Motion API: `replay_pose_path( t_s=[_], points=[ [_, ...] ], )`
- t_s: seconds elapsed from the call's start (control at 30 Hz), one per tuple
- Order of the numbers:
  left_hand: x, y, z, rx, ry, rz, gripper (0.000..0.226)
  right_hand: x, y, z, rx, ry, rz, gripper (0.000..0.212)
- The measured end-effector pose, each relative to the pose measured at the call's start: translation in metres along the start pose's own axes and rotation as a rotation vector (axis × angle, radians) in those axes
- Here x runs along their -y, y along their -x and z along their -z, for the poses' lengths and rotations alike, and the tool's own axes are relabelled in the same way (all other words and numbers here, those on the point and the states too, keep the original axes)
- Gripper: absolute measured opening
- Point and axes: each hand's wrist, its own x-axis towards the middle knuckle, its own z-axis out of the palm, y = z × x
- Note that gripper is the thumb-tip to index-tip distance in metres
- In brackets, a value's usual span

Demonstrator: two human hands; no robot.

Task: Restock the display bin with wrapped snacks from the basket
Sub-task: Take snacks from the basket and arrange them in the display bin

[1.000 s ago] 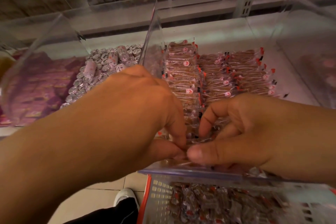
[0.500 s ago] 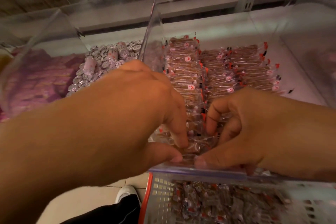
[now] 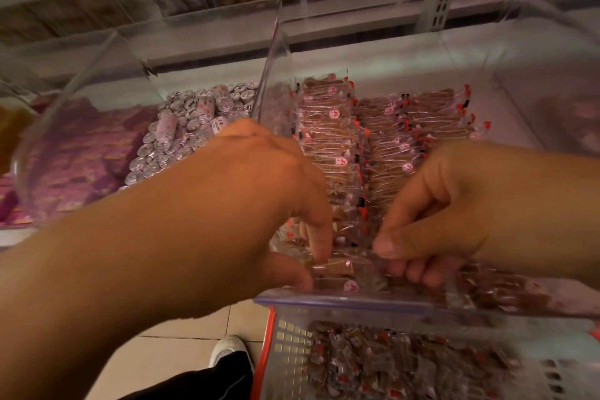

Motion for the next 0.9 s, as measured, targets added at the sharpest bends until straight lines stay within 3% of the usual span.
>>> replay_pose_path(
  t_s=[0.17, 0.3, 0.37, 0.47, 0.53, 0.63, 0.7, 0.73, 0.8, 0.87, 0.9],
  points=[
    [0.008, 0.003, -0.007, -0.167, -0.070, -0.050, 0.023, -0.008, -0.006, -0.012, 0.030, -0.137, 0.009, 0.002],
    [0.014, 0.002, -0.011, -0.226, -0.099, -0.072, 0.023, -0.004, 0.000, -0.010, 0.062, -0.161, -0.052, 0.007],
    [0.014, 0.003, -0.013, -0.249, -0.091, -0.077, 0.024, 0.000, 0.008, -0.008, -0.047, -0.036, -0.027, 0.009],
    [0.009, 0.004, -0.017, -0.372, -0.031, -0.078, 0.015, 0.005, 0.024, -0.011, -0.414, 0.395, 0.234, 0.014],
    [0.002, 0.006, -0.020, -0.503, 0.016, -0.086, 0.007, 0.004, 0.041, -0.020, -0.636, 0.466, 0.540, 0.014],
    [-0.016, 0.013, -0.028, -0.696, -0.005, -0.110, 0.008, -0.014, 0.073, -0.044, -0.736, 0.664, 0.880, 0.011],
    [-0.037, 0.019, -0.038, -0.811, -0.018, -0.177, 0.009, -0.047, 0.088, -0.064, -0.613, 0.882, 0.925, 0.013],
    [-0.048, 0.021, -0.047, -0.836, -0.017, -0.212, 0.009, -0.068, 0.089, -0.073, -0.481, 0.999, 0.845, 0.013],
    [-0.069, 0.019, -0.077, -0.807, -0.028, -0.266, 0.013, -0.111, 0.084, -0.093, -0.099, 1.176, 0.435, 0.012],
    [-0.082, 0.009, -0.123, -0.599, -0.048, -0.213, 0.014, -0.169, 0.070, -0.104, 0.174, 1.196, 0.086, 0.012],
    [-0.085, 0.002, -0.149, -0.413, -0.067, -0.130, 0.014, -0.198, 0.063, -0.106, 0.251, 1.199, -0.007, 0.030]
  ],
)
